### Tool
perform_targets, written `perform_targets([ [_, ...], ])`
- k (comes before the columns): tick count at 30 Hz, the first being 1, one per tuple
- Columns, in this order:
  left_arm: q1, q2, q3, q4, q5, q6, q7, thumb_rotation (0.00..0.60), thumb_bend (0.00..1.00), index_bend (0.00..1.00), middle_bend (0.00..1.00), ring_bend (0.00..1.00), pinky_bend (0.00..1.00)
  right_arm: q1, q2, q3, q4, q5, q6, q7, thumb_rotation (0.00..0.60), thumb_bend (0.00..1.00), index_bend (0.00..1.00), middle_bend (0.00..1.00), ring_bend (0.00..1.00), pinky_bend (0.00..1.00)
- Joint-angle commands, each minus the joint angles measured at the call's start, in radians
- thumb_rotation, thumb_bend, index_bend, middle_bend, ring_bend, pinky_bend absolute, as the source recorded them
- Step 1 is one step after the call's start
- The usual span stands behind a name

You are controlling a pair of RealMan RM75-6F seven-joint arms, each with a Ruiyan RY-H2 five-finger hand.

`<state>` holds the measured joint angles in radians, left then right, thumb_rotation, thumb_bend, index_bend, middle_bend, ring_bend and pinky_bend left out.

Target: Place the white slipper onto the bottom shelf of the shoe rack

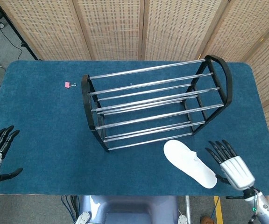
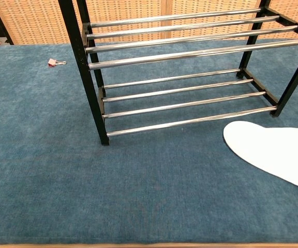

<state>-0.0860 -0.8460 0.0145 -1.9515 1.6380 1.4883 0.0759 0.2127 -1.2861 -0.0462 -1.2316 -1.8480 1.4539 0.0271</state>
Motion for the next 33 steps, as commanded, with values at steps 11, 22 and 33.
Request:
perform_targets([
  [11, -0.003, 0.007, -0.004, 0.001, -0.010, -0.004, -0.017, 0.600, 0.00, 0.00, 0.00, 0.00, 0.00, 0.086, -0.133, 0.023, 0.126, 0.033, -0.083, -0.013, 0.600, 0.00, 0.20, 0.13, 0.06, 0.16],
  [22, -0.006, 0.003, -0.006, 0.001, -0.017, -0.012, -0.011, 0.600, 0.00, 0.00, 0.00, 0.00, 0.00, 0.128, -0.212, 0.020, 0.214, 0.041, -0.084, 0.028, 0.600, 0.00, 0.27, 0.20, 0.12, 0.22],
  [33, -0.010, 0.000, -0.008, -0.001, -0.029, -0.021, -0.010, 0.600, 0.00, 0.00, 0.00, 0.00, 0.00, 0.169, -0.288, 0.007, 0.265, 0.027, -0.066, 0.079, 0.600, 0.15, 0.40, 0.30, 0.22, 0.33],
])
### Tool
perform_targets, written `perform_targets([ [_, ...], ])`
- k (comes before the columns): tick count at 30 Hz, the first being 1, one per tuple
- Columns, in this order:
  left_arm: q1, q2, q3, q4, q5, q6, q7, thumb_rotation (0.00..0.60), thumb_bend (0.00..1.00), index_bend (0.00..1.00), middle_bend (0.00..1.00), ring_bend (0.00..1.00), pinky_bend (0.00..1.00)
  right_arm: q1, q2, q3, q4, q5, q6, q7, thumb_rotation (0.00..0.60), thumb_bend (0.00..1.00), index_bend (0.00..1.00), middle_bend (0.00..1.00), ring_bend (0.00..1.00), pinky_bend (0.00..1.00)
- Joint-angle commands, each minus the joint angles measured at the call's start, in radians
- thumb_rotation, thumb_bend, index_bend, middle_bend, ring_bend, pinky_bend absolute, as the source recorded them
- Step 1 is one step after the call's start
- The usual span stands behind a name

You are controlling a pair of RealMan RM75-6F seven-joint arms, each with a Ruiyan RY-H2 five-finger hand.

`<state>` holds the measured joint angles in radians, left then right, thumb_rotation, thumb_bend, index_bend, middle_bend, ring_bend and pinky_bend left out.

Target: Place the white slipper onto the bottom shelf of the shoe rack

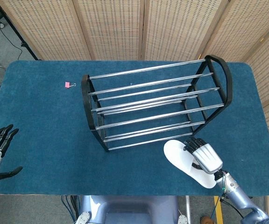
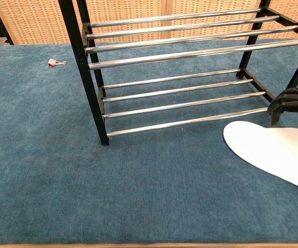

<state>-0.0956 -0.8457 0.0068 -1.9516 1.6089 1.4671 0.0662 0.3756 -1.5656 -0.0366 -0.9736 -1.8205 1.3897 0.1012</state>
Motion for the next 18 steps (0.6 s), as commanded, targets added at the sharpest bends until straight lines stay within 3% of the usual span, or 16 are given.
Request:
perform_targets([
  [1, 0.000, 0.000, 0.000, -0.001, 0.000, 0.000, -0.002, 0.600, 0.00, 0.00, 0.00, 0.00, 0.00, 0.008, -0.012, -0.003, 0.009, 0.000, -0.002, 0.006, 0.600, 0.18, 0.40, 0.30, 0.22, 0.34],
  [9, -0.002, 0.003, -0.003, 0.001, -0.013, -0.005, -0.010, 0.600, 0.00, 0.00, 0.00, 0.00, 0.00, 0.028, -0.048, -0.014, 0.042, -0.004, 0.012, 0.035, 0.600, 0.44, 0.48, 0.39, 0.29, 0.42],
  [18, -0.003, 0.001, -0.004, 0.001, -0.013, -0.005, -0.005, 0.600, 0.00, 0.00, 0.00, 0.00, 0.00, 0.032, -0.066, -0.032, 0.067, -0.010, 0.042, 0.050, 0.600, 0.49, 0.53, 0.45, 0.33, 0.48],
])
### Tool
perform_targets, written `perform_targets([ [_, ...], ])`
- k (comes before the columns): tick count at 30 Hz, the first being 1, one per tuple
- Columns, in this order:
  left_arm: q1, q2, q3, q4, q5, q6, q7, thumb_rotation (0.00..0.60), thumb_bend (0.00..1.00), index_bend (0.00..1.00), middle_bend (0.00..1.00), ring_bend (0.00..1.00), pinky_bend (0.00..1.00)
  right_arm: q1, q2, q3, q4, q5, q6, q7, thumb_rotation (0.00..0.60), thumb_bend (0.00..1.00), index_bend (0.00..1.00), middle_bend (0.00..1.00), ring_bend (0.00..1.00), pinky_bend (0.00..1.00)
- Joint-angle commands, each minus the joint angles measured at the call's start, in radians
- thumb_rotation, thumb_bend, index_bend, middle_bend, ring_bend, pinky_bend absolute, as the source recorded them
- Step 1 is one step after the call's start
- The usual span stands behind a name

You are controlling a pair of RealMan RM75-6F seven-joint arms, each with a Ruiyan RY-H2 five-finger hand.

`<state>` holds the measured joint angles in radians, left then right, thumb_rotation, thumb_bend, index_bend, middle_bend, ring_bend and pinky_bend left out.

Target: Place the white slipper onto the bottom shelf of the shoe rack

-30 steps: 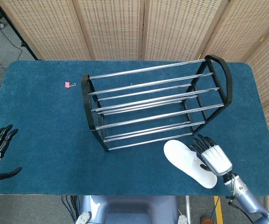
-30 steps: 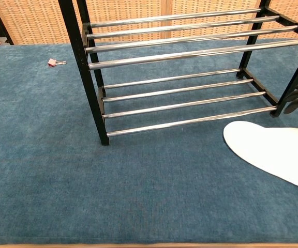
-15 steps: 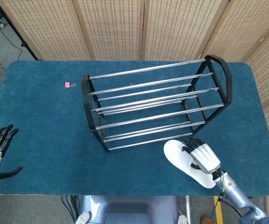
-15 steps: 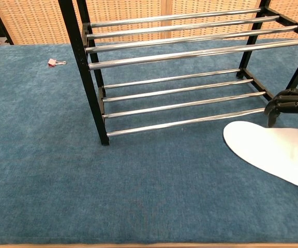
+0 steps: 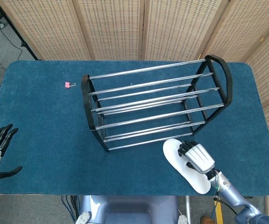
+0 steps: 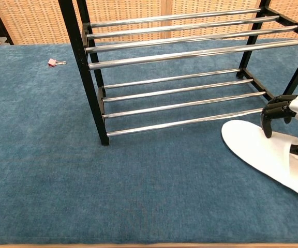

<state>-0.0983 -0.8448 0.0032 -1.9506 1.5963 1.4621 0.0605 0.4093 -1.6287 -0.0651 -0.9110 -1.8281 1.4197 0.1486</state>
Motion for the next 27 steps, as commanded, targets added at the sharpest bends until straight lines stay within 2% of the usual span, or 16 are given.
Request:
perform_targets([
  [1, 0.000, 0.000, 0.000, 0.000, -0.001, 0.000, 0.001, 0.600, 0.00, 0.00, 0.00, 0.00, 0.00, -0.002, -0.005, -0.004, 0.008, -0.006, 0.023, 0.003, 0.600, 0.49, 0.53, 0.45, 0.33, 0.48],
  [7, -0.001, -0.002, 0.001, -0.002, 0.000, -0.003, 0.008, 0.600, 0.00, 0.00, 0.00, 0.00, 0.00, -0.005, -0.012, -0.004, 0.016, -0.024, 0.094, -0.001, 0.600, 0.50, 0.55, 0.47, 0.35, 0.49],
  [14, 0.000, -0.004, 0.002, -0.005, 0.002, -0.002, 0.013, 0.600, 0.00, 0.00, 0.00, 0.00, 0.00, 0.006, -0.009, 0.008, -0.012, -0.023, 0.111, -0.023, 0.600, 0.51, 0.56, 0.47, 0.35, 0.49],
  [27, -0.004, 0.000, -0.002, -0.003, -0.011, -0.009, 0.004, 0.600, 0.00, 0.00, 0.00, 0.00, 0.00, 0.067, -0.057, 0.076, -0.068, 0.062, 0.008, -0.086, 0.600, 0.51, 0.57, 0.49, 0.36, 0.50],
])
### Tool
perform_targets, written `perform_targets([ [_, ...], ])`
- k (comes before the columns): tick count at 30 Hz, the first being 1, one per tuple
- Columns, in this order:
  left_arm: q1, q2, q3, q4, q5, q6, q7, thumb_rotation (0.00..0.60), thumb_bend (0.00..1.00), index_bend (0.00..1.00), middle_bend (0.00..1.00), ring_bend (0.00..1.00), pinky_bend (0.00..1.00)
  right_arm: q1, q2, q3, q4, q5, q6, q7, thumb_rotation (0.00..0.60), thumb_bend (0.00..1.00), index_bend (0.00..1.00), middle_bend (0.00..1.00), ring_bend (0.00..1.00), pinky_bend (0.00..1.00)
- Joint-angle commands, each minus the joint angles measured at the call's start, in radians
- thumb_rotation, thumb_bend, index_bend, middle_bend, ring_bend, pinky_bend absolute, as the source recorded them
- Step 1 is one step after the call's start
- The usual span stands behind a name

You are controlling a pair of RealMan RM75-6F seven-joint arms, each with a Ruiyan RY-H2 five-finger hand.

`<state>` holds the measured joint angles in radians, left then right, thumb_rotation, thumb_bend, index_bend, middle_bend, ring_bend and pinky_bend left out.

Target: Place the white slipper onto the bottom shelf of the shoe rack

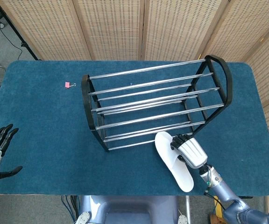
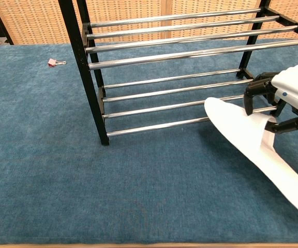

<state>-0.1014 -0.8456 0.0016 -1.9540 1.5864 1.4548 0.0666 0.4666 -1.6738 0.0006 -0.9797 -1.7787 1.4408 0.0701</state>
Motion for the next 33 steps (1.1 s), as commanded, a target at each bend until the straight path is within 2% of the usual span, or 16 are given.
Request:
perform_targets([
  [1, -0.001, 0.001, -0.001, 0.000, -0.003, -0.002, -0.003, 0.600, 0.00, 0.00, 0.00, 0.00, 0.00, 0.014, -0.017, 0.014, 0.005, 0.018, -0.018, -0.008, 0.600, 0.51, 0.57, 0.49, 0.36, 0.50],
  [15, -0.010, 0.007, -0.009, 0.005, -0.031, -0.018, -0.022, 0.600, 0.00, 0.00, 0.00, 0.00, 0.00, 0.068, -0.080, 0.088, 0.044, 0.098, -0.049, 0.057, 0.600, 0.51, 0.59, 0.50, 0.37, 0.50],
  [28, -0.013, 0.013, -0.011, 0.007, -0.044, -0.025, -0.037, 0.600, 0.00, 0.00, 0.00, 0.00, 0.00, 0.106, -0.159, 0.088, 0.144, 0.119, -0.089, 0.092, 0.600, 0.51, 0.59, 0.51, 0.38, 0.50],
  [33, -0.011, 0.018, -0.014, 0.013, -0.048, -0.021, -0.053, 0.600, 0.00, 0.00, 0.00, 0.00, 0.00, 0.136, -0.195, 0.107, 0.195, 0.139, -0.113, 0.112, 0.600, 0.51, 0.59, 0.51, 0.38, 0.50],
])
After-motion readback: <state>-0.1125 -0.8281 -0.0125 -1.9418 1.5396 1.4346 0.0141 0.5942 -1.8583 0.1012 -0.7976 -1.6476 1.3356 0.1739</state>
